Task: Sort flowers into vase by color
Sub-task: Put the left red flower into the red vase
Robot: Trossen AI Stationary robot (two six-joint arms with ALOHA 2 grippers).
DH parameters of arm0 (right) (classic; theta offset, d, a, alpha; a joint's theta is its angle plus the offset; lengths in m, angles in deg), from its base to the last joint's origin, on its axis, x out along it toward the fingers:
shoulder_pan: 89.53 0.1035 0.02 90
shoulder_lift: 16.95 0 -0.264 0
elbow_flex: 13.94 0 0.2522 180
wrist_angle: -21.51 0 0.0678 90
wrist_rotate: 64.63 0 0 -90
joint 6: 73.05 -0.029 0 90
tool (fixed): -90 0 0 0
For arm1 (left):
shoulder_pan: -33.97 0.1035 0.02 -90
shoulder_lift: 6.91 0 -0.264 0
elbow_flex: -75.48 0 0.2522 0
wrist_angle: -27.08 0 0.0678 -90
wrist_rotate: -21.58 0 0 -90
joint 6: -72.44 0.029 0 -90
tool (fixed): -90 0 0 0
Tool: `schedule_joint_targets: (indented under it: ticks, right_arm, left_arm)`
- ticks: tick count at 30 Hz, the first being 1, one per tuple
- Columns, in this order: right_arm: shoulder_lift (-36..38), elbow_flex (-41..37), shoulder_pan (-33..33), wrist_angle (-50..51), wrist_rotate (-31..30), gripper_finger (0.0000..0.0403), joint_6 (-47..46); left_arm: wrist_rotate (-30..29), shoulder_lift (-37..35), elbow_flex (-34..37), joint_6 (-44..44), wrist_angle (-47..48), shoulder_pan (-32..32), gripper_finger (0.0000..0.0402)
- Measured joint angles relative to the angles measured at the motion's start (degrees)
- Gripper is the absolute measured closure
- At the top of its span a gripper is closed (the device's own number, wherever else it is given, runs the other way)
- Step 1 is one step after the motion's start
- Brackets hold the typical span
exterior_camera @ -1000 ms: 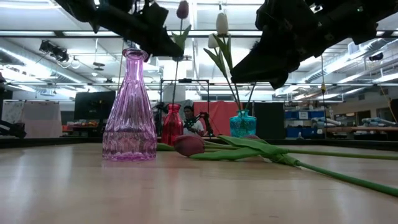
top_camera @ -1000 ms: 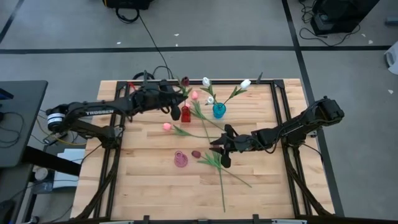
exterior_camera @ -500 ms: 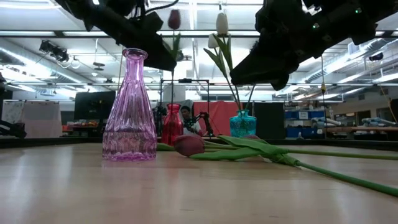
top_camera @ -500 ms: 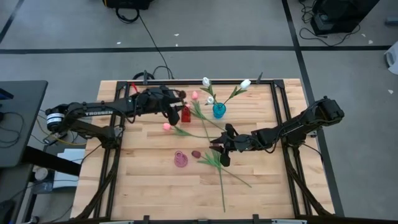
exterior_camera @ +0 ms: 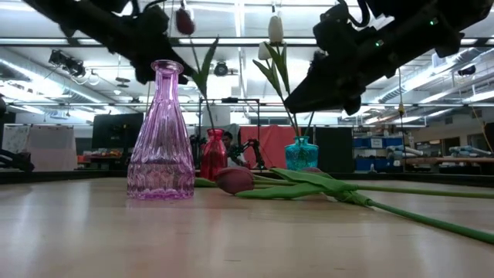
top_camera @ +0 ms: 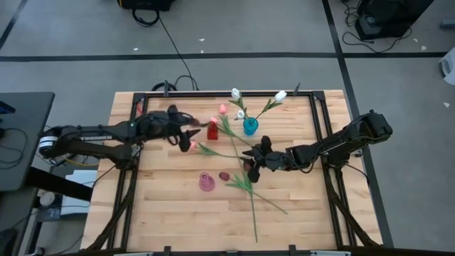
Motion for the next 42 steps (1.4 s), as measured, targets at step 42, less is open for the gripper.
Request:
schedule_joint_targets:
  ticks: [42]
  right_arm:
    - [-12.2, 16.0, 13.7, 39.1, 23.5, 0.0278, -23.8]
  left_arm:
    - [-19.1, -16.1, 22.7, -11.0, -16.6, -31.7, 0.0165]
